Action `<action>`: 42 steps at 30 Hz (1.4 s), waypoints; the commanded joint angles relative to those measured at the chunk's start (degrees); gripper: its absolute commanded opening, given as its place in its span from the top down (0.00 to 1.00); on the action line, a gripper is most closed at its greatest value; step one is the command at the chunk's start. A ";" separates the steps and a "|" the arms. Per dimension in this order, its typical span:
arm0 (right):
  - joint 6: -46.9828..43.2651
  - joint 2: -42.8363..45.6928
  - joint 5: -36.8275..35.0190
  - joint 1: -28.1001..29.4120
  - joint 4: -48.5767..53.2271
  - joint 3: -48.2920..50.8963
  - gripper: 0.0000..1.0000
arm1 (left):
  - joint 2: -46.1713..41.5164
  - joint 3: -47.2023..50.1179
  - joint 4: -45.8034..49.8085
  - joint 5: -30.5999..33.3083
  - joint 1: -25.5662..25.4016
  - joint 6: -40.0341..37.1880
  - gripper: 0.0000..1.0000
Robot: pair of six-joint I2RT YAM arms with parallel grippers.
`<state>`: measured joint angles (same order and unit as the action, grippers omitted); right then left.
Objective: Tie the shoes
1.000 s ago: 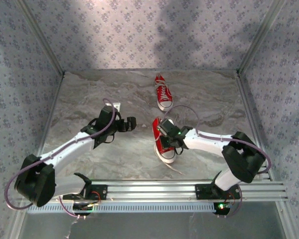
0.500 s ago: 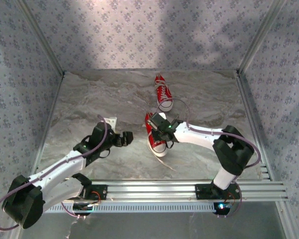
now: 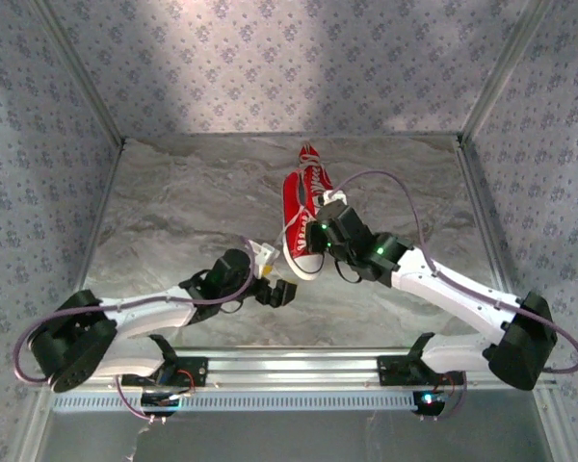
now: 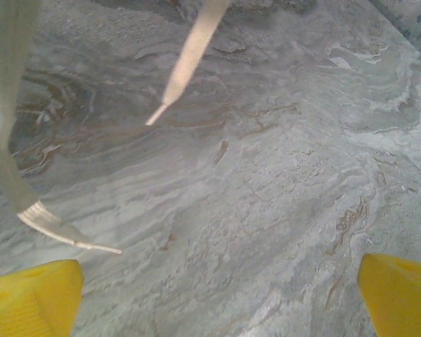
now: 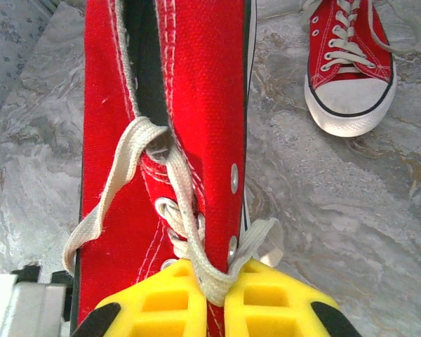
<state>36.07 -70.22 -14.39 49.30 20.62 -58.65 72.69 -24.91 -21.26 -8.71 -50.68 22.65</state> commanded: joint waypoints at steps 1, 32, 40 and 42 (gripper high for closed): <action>2.01 4.52 -1.43 -0.44 0.56 -2.32 1.00 | 2.98 -2.81 -6.87 3.76 -0.65 -2.09 0.00; 2.25 -12.18 -5.24 -0.88 6.78 -7.70 1.00 | -17.34 -15.57 43.75 36.06 2.15 3.62 1.00; 5.14 -27.93 2.98 0.95 -1.78 -11.99 1.00 | -16.44 -17.19 49.76 40.73 2.77 8.40 1.00; 5.06 -30.90 3.44 1.50 -2.03 -13.32 1.00 | -16.05 -17.06 50.23 40.76 2.97 8.77 1.00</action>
<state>39.57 -99.55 -12.58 49.87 23.77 -67.46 56.29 -40.62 24.73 29.04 -48.23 29.15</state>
